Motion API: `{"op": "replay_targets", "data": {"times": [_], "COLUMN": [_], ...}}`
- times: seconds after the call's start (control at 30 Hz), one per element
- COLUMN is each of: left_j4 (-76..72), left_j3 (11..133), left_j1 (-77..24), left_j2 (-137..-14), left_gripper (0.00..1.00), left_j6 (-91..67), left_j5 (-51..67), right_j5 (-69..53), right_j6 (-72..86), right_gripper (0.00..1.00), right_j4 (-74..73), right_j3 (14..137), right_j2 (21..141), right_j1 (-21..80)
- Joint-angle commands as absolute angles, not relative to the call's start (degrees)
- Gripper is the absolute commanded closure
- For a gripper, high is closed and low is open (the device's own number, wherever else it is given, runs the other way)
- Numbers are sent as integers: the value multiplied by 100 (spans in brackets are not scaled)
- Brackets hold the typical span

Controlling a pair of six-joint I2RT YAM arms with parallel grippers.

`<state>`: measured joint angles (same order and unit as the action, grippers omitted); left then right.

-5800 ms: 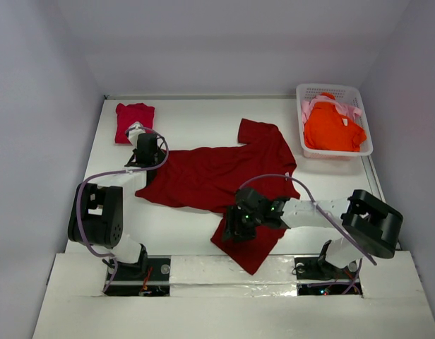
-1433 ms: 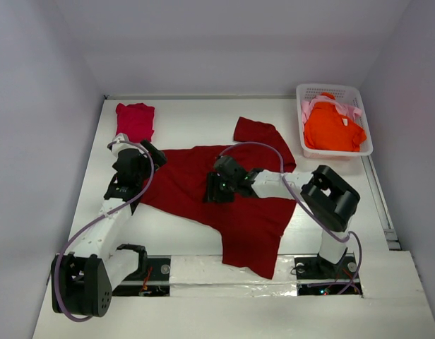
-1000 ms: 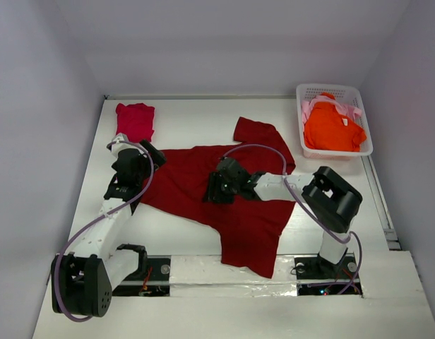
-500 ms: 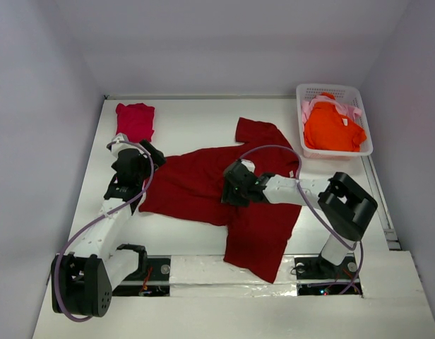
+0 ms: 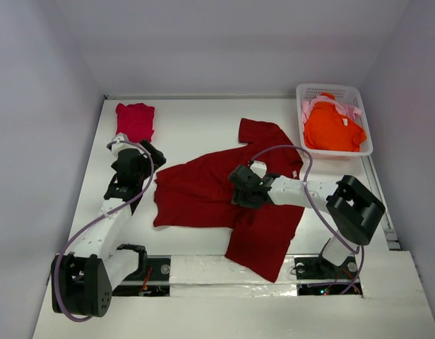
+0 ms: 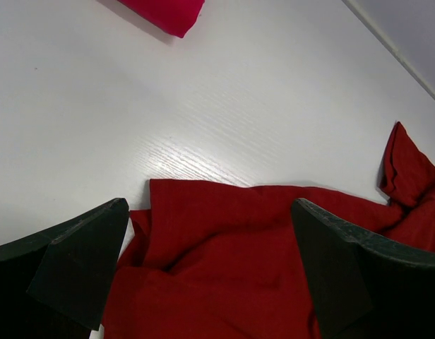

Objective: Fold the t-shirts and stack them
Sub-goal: Flatten the tshirt out

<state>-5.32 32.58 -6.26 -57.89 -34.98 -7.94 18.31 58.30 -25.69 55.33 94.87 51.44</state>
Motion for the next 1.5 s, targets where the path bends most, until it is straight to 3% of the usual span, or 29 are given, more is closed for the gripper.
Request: {"op": "replay_targets", "data": {"times": [0.0, 0.37, 0.93, 1.47], "left_j4": [-659, -1054, -2407, -2285], "left_j3": [3269, 3085, 2628, 2962], "left_j1": [-580, -580, -580, -580], "left_j2": [-5616, -5756, -6714, -7593], "left_gripper": [1, 1, 5, 6], "left_j6": [-3401, -3621, -4034, -3920], "left_j5": [-861, -677, -466, -695], "right_j5": [2197, 2391, 1802, 1723], "right_j6": [5889, 5414, 5019, 5071], "right_gripper": [40, 40, 41, 41], "right_j4": [-2909, -3138, -2637, -2751], "right_j3": [5642, 6486, 6539, 6442], "right_j2": [9273, 8649, 8465, 8024], "right_j1": [5159, 5159, 5370, 5370]}}
